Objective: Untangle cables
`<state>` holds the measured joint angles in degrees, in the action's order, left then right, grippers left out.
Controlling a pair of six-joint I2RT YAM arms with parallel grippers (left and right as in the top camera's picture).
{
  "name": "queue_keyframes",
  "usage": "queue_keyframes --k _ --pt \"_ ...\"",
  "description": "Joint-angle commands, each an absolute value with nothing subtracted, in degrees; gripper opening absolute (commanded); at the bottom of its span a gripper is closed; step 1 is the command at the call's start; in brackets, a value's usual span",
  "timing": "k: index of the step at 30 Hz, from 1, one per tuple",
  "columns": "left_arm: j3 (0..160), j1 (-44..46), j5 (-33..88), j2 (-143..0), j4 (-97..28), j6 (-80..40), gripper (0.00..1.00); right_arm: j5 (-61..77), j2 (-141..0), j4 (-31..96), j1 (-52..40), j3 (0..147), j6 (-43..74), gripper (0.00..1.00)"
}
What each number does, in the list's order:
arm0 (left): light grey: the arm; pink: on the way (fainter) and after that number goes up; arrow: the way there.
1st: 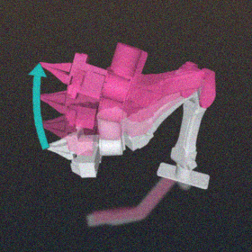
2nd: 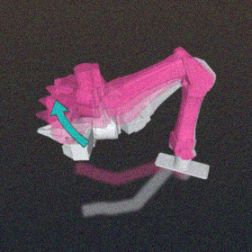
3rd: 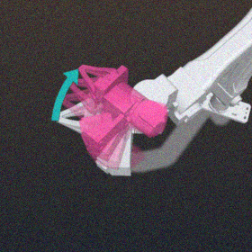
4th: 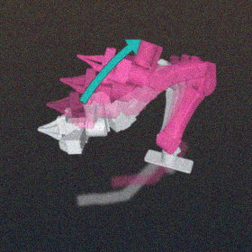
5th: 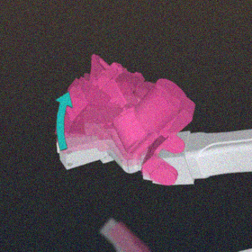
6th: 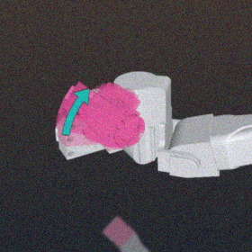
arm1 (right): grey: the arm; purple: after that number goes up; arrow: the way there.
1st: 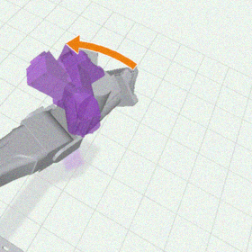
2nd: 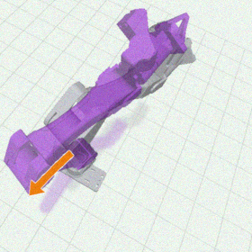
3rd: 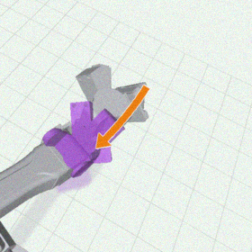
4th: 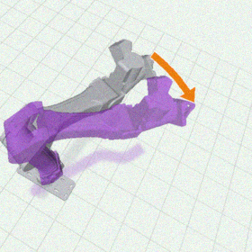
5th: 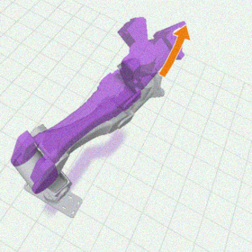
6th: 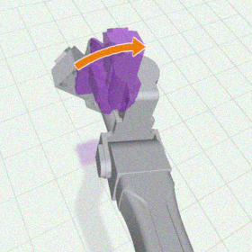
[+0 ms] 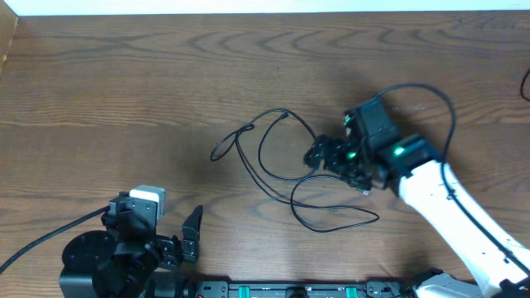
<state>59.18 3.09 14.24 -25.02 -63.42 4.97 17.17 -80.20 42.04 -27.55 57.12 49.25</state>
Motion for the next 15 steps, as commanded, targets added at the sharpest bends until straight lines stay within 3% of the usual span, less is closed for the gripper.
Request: queue_keyframes --k 1,15 --pt "59.59 2.96 14.33 -24.97 -64.29 5.98 1.00 12.93 -81.12 34.02 -30.85 51.33 55.83 0.99" --pt "59.59 2.96 14.33 -24.97 -64.27 5.98 1.00 4.05 -97.86 21.39 -36.86 49.17 64.86 0.97"
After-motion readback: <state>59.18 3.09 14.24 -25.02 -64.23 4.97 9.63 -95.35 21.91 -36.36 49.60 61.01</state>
